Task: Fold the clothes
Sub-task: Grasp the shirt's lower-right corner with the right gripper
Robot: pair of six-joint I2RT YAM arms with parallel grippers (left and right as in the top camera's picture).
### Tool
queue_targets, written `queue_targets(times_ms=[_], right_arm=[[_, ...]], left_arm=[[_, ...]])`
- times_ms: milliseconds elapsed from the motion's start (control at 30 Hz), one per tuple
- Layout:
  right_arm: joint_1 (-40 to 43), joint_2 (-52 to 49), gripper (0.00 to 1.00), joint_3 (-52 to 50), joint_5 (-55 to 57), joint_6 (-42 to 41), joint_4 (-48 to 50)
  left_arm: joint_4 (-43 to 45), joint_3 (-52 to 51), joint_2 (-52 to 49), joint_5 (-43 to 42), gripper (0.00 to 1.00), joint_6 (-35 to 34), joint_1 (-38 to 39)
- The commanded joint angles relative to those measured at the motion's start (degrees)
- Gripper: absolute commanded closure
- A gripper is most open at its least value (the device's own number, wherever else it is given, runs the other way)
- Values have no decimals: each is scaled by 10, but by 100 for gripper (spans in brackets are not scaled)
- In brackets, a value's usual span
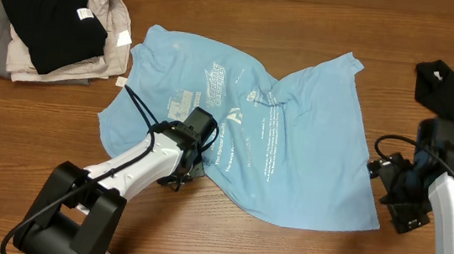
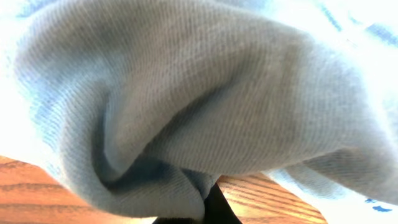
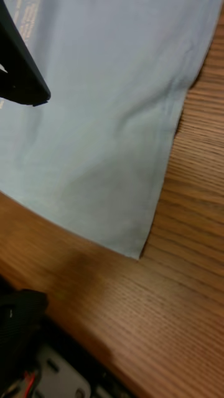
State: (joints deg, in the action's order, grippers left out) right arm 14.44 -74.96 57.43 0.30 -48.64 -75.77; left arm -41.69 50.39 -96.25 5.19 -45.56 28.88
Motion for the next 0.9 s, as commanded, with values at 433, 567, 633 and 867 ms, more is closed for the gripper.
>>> queue_targets(times_ms=[433,567,633,867], right_arm=[[53,2,53,-180,-64,-9,150],[53,2,52,-211,-55,-19,181],[53,2,53,-221,-39,-33,186],[53,2,53,-230,-34,-53,198]], left_arm=[[16,8,-5,-7,96,-14,0],[16,8,-5,-8,96,-14,0],[16,8,-5,-8,96,-14,0],[17,8,-5,-8,95,-14,0]])
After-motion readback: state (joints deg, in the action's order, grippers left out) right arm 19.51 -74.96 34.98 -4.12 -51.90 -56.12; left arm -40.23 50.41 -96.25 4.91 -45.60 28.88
